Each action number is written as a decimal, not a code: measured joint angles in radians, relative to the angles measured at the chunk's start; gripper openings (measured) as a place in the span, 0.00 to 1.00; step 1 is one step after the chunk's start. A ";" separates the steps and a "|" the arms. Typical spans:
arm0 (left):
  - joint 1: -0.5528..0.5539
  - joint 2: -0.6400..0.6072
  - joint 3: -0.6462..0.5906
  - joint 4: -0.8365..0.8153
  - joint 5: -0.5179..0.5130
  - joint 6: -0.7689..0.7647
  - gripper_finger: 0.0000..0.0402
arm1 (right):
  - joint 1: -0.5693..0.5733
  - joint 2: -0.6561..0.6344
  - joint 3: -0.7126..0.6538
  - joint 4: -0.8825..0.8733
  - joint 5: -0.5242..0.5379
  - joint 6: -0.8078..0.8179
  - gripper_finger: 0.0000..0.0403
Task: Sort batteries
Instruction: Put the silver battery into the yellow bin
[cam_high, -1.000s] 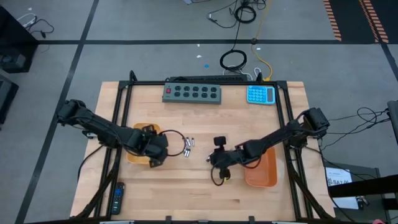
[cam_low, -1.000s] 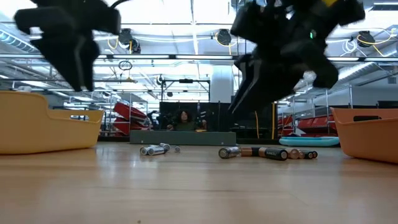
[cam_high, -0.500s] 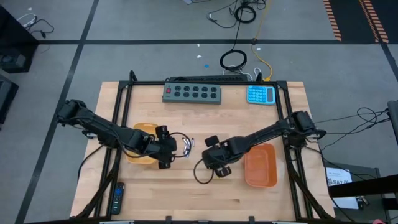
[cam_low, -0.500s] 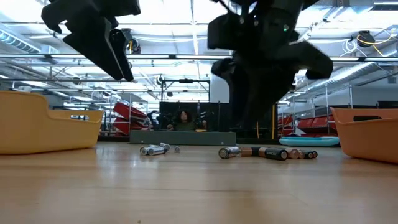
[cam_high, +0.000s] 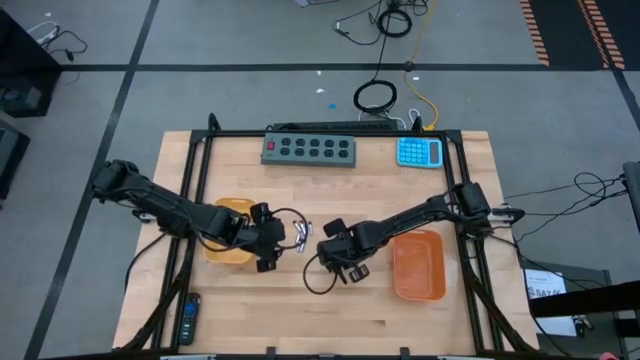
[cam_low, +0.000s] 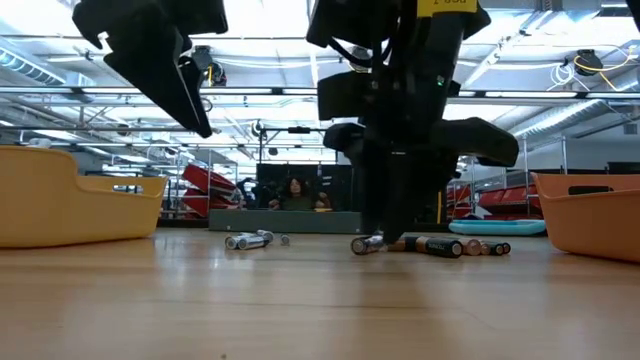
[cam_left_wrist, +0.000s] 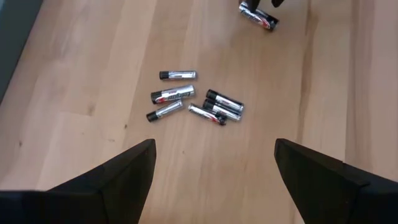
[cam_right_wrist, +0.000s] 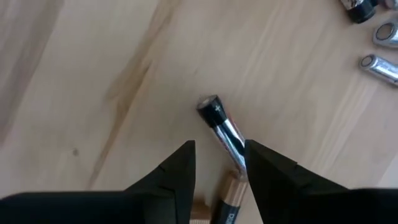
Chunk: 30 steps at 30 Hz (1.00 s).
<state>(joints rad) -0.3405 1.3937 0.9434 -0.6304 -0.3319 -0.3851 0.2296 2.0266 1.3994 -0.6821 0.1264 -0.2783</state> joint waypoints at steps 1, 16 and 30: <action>0.000 0.000 -0.002 0.001 -0.001 0.000 0.83 | -0.001 -0.001 0.000 0.001 -0.001 0.000 0.32; -0.010 0.000 -0.069 0.062 -0.010 -0.018 0.83 | -0.048 0.006 0.000 0.029 -0.078 -0.058 0.32; -0.066 -0.041 -0.178 0.202 -0.073 0.006 0.83 | -0.070 0.072 0.003 0.054 -0.138 0.022 0.05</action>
<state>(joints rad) -0.4061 1.3529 0.7653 -0.4285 -0.4045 -0.3789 0.1598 2.0983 1.4022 -0.6277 -0.0112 -0.2559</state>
